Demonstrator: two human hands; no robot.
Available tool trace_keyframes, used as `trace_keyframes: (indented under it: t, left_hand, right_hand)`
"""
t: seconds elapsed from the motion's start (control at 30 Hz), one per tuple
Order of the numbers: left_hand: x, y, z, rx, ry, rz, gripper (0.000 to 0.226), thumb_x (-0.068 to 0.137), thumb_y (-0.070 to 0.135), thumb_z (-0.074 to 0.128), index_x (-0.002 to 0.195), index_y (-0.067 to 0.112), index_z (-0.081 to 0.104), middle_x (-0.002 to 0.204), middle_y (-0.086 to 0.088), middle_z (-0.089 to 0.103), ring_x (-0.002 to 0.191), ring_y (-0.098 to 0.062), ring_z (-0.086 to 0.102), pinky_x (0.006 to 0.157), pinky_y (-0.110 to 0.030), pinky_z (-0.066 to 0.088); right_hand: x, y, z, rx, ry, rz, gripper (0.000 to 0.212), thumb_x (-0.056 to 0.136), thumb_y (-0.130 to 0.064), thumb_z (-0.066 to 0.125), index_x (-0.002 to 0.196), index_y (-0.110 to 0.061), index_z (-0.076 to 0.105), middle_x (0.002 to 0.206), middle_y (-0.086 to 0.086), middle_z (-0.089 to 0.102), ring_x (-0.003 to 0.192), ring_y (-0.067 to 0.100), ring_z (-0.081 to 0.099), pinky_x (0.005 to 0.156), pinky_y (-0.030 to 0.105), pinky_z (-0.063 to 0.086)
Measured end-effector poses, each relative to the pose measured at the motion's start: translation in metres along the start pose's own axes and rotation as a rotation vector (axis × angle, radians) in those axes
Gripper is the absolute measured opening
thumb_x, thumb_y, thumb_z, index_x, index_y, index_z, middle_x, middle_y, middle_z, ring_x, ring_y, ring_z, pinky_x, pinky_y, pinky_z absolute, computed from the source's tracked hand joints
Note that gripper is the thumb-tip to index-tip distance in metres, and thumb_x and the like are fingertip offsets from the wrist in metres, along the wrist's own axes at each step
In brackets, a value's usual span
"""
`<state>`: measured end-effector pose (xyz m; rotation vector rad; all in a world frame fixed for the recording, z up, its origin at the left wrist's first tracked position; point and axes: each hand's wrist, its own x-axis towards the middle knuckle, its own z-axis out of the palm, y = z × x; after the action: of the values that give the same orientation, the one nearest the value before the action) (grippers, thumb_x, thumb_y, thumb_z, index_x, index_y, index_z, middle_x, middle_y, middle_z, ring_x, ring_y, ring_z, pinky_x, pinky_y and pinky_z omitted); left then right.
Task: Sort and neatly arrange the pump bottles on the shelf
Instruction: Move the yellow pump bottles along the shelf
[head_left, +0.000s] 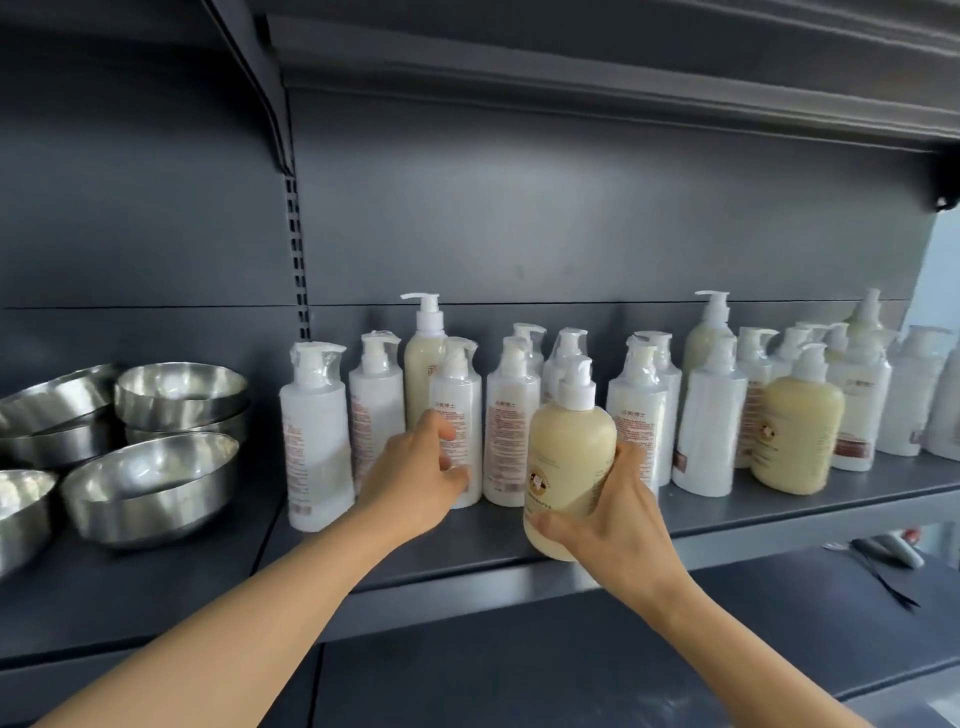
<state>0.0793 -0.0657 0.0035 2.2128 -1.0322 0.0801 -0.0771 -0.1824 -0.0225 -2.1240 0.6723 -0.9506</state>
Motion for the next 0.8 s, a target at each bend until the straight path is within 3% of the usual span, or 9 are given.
trace_keyframes:
  t: [0.17,0.33,0.67,0.8]
  left_hand:
    - [-0.002,0.032,0.018,-0.047,-0.053,0.127,0.027,0.087,0.029,0.060,0.110,0.026,0.047,0.098,0.008,0.060,0.089,-0.015,0.060,0.082,-0.038,0.053]
    - [-0.004,0.061,0.034,-0.060,-0.078,0.219,0.026,0.085,0.032,0.063,0.105,0.027,0.047,0.093,0.011,0.058,0.087,-0.014,0.059,0.082,-0.040,0.052]
    - [0.005,0.145,0.088,0.029,-0.075,0.304,0.027,0.086,0.029,0.061,0.110,0.025,0.049,0.094,0.011,0.060,0.089,-0.015,0.060,0.081,-0.038,0.052]
    - [0.012,0.190,0.124,0.099,-0.059,0.309,0.027,0.088,0.029,0.058,0.113,0.026,0.047,0.099,0.010,0.060,0.090,-0.014,0.058,0.077,-0.034,0.050]
  right_hand:
    - [-0.014,0.006,-0.034,-0.037,0.114,0.095,0.067,0.064,-0.038,0.080,0.104,-0.024,0.028,0.098,-0.013,0.050,0.089,0.008,0.055,0.072,0.034,0.054]
    - [-0.021,0.022,-0.075,-0.124,0.217,0.158,0.069,0.064,-0.037,0.080,0.105,-0.024,0.026,0.103,-0.006,0.050,0.092,0.018,0.054,0.074,0.040,0.054]
    - [0.000,0.087,-0.172,-0.195,0.322,0.210,0.070,0.066,-0.038,0.081,0.104,-0.021,0.024,0.105,0.002,0.050,0.087,0.022,0.052,0.054,0.030,0.040]
    - [0.016,0.125,-0.215,-0.214,0.299,0.212,0.069,0.066,-0.043,0.079,0.101,-0.023,0.023,0.103,0.000,0.050,0.088,0.024,0.053,0.065,0.033,0.043]
